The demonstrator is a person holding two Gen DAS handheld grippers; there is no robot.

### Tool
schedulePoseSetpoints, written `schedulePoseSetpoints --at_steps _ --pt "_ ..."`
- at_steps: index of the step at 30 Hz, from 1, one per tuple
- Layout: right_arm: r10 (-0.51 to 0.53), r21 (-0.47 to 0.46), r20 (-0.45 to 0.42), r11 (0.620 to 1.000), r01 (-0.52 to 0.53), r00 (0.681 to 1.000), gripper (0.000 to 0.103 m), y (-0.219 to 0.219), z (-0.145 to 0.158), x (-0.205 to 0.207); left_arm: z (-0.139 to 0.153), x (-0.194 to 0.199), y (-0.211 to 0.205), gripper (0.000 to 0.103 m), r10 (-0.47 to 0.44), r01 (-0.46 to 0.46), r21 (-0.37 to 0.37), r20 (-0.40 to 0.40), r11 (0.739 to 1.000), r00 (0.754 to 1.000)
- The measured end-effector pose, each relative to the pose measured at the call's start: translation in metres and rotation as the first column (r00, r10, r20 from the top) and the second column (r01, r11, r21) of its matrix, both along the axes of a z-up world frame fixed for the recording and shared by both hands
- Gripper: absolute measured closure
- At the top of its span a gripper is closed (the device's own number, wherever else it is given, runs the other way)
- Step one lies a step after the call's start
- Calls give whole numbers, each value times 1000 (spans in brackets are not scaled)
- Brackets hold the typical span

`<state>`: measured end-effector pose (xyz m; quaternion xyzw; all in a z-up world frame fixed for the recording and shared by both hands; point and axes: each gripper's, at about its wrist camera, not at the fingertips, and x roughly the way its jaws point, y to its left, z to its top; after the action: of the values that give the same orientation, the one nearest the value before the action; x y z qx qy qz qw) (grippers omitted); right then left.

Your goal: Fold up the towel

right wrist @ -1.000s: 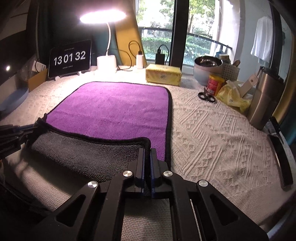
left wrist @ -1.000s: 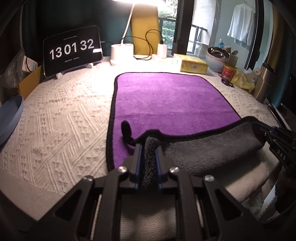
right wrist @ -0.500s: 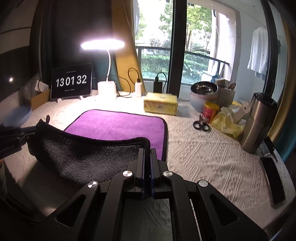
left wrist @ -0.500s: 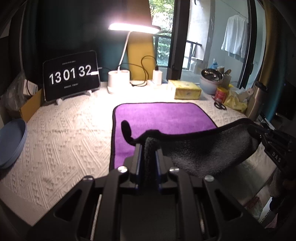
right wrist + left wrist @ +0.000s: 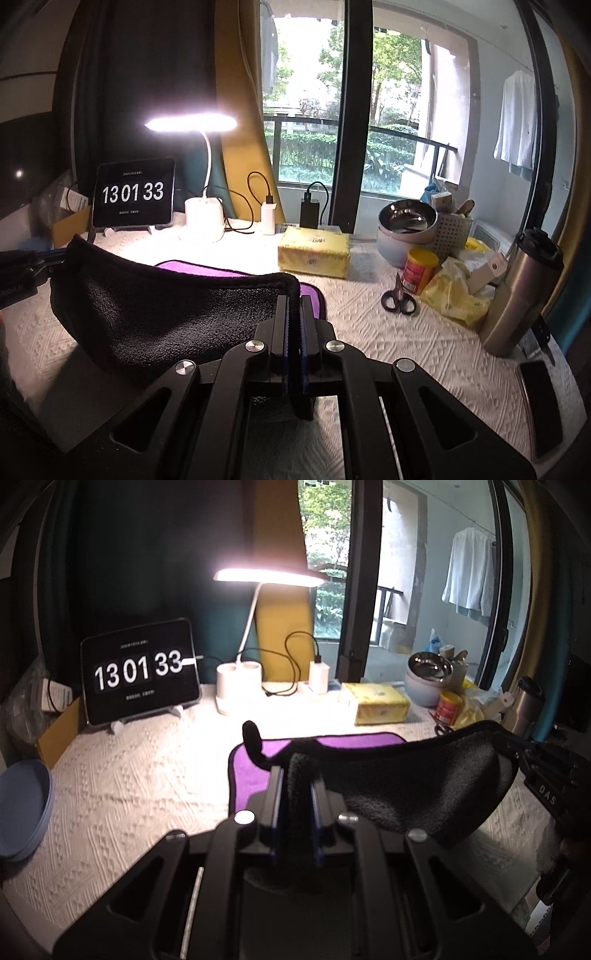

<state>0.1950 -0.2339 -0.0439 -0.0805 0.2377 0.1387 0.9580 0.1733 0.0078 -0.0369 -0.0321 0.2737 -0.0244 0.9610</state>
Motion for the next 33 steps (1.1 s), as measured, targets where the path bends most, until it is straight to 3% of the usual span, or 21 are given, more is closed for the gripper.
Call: schedulePoseSetpoints --at_steps 15,26,33 --pt "6 2 45 1000 -6 999 98 5 6 58 4 56 3 89 2 -4 33 43 999 999" --pt "-1 28 -26 1000 2 1000 98 17 -19 111 -25 109 14 89 14 -14 52 2 999 1000" --pt "-16 21 -131 1000 19 991 98 23 -48 144 -45 138 16 89 10 -8 49 -39 999 999"
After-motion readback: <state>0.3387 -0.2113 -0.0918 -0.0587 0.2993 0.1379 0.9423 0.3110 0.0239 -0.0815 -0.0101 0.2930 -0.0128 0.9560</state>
